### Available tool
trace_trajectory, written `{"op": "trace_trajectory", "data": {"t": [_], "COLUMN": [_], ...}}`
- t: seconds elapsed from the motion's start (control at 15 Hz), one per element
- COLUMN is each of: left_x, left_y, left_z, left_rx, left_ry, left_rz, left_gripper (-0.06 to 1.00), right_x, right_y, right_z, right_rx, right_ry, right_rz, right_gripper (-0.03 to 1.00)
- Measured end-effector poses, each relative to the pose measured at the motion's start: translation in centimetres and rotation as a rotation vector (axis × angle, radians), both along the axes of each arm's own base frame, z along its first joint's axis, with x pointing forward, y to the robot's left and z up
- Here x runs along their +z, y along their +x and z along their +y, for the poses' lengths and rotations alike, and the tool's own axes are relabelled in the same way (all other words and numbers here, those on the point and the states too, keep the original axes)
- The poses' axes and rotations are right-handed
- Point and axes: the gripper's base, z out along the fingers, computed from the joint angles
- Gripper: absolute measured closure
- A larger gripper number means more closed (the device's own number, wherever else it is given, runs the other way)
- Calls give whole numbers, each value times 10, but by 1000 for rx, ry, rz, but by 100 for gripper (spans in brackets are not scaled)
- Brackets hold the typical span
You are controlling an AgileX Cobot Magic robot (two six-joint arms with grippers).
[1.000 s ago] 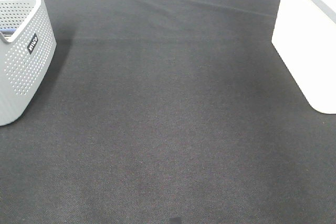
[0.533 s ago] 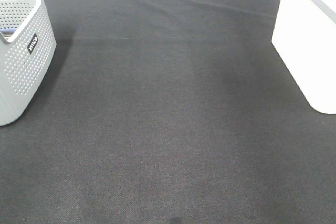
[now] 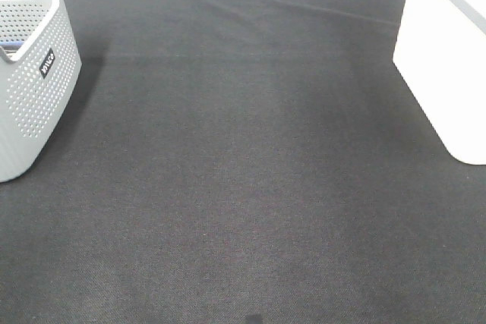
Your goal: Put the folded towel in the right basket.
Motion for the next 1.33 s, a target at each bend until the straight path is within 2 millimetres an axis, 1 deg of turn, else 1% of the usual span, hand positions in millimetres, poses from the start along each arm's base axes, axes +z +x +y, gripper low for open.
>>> {"op": "trace_trajectory", "data": {"t": [0.07, 0.13, 0.27, 0.33, 0.4, 0.47, 0.67, 0.73, 0.8, 0.93, 1.0, 1.13, 1.2, 1.33], "left_x": [0, 0, 0, 0, 0, 0, 0, 0, 0, 0, 0, 0, 0, 0], "left_y": [0, 0, 0, 0, 0, 0, 0, 0, 0, 0, 0, 0, 0, 0], "left_z": [0, 0, 0, 0, 0, 0, 0, 0, 0, 0, 0, 0, 0, 0], "left_rx": [0, 0, 0, 0, 0, 0, 0, 0, 0, 0, 0, 0, 0, 0], "left_ry": [0, 0, 0, 0, 0, 0, 0, 0, 0, 0, 0, 0, 0, 0], "left_rz": [0, 0, 0, 0, 0, 0, 0, 0, 0, 0, 0, 0, 0, 0], "left_gripper": [-3, -3, -3, -3, -3, -3, -3, -3, -3, -3, -3, -3, -3, -3], "right_x": [-8, -8, -27, -45, -54, -54, -74, -79, -82, -83, -82, -81, -79, -77], "right_y": [-17, -17, -56, -93, -109, -109, -155, -175, -188, -207, -213, -219, -226, -237], "right_z": [4, 4, 12, 19, 21, 21, 26, 29, 31, 35, 37, 39, 39, 40], "right_rx": [0, 0, 0, -5, -9, -9, -12, -16, -20, -23, -7, 72, 109, 128], "right_ry": [5, 5, 9, -3, -22, -22, -92, -124, -142, -171, -180, -203, -227, -244], "right_rz": [21, 21, 60, 63, 55, 55, 10, -45, -91, -184, -224, -270, -312, -394], "right_gripper": [27, 27, 27, 27, 27, 27, 27, 27, 27, 27, 27, 27, 27, 27]}}
